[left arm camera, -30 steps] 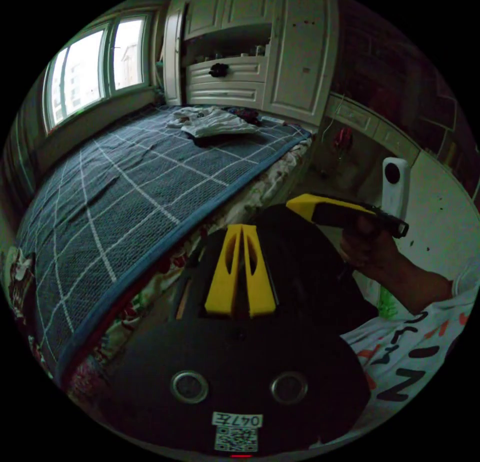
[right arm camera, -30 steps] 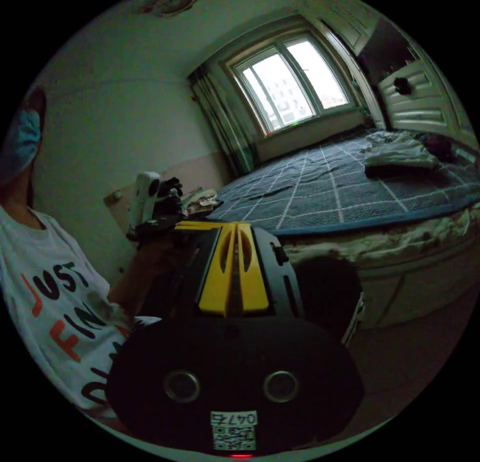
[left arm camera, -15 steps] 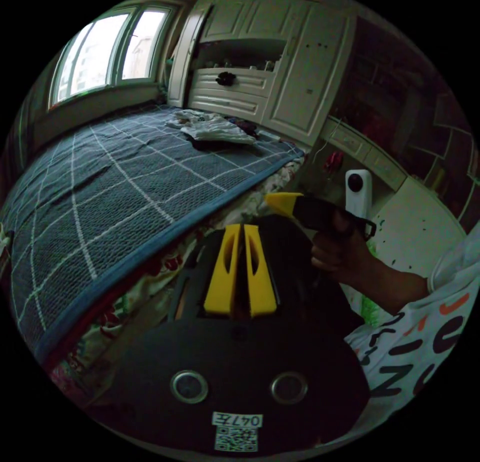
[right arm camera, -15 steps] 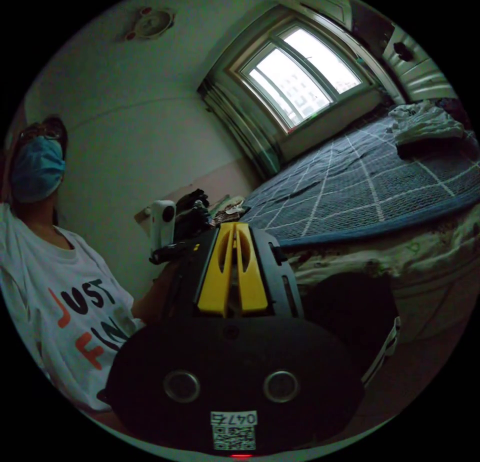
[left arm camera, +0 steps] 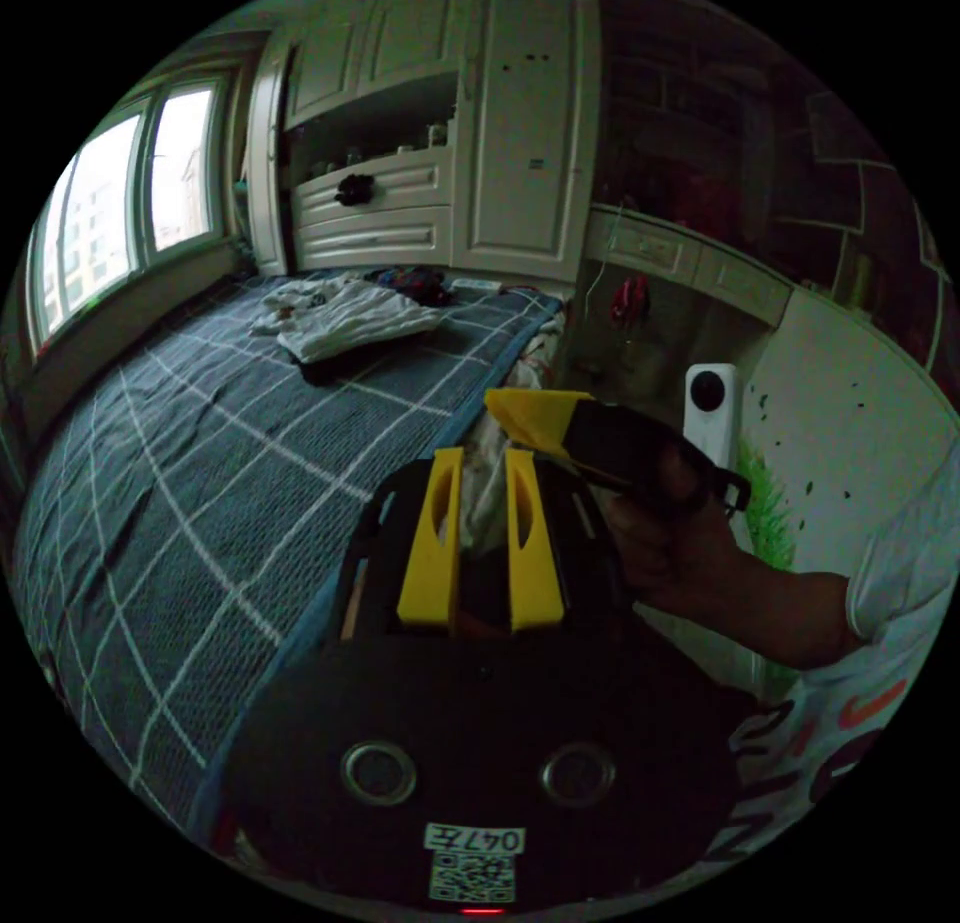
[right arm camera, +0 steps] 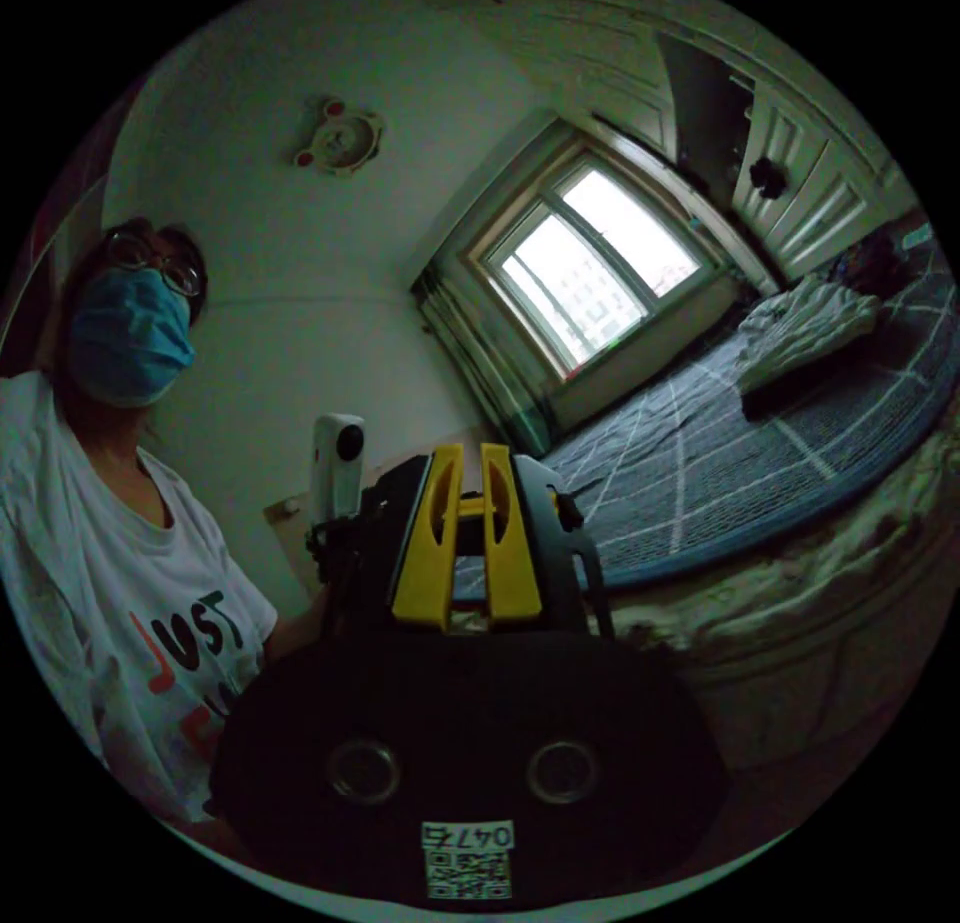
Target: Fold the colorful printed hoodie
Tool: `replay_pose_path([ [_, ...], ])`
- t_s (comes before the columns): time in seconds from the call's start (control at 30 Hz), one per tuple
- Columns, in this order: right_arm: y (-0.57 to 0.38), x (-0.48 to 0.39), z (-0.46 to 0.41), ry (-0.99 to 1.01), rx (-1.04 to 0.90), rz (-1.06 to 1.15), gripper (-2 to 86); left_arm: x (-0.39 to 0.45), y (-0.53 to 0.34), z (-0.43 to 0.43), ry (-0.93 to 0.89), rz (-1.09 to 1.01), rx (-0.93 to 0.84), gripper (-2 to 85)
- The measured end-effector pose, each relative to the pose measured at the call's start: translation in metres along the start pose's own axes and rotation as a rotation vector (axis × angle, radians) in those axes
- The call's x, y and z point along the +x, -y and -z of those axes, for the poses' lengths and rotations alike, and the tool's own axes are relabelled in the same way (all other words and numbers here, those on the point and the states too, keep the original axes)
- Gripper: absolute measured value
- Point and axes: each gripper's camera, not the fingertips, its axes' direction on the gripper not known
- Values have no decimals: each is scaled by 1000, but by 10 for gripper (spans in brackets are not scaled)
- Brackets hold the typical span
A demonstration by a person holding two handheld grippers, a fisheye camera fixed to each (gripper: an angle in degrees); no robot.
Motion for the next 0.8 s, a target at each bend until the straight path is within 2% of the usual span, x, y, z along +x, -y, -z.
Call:
replay_pose_path([
  [0.13,28,25,53,-107,67,27,-11,19,47,-55,2,-78,24,60],
  [0.2,41,37,74,-156,100,38,-11,24,66,-77,35,-107,35,22],
  [0.37,76,75,108,-208,176,79,-12,43,137,-142,185,-184,78,-7],
  [0.47,103,97,111,-401,183,84,-12,49,185,-187,281,-177,72,-8],
  [0.53,139,118,110,-635,149,114,-10,47,215,-215,301,-148,70,-8],
  [0.6,168,138,108,-767,136,187,-6,45,246,-241,271,-142,89,-8],
  [0.73,234,202,106,-907,127,384,35,54,313,-301,289,-291,290,-2],
  [0.8,261,235,109,-938,150,390,43,47,346,-331,290,-277,374,8],
])
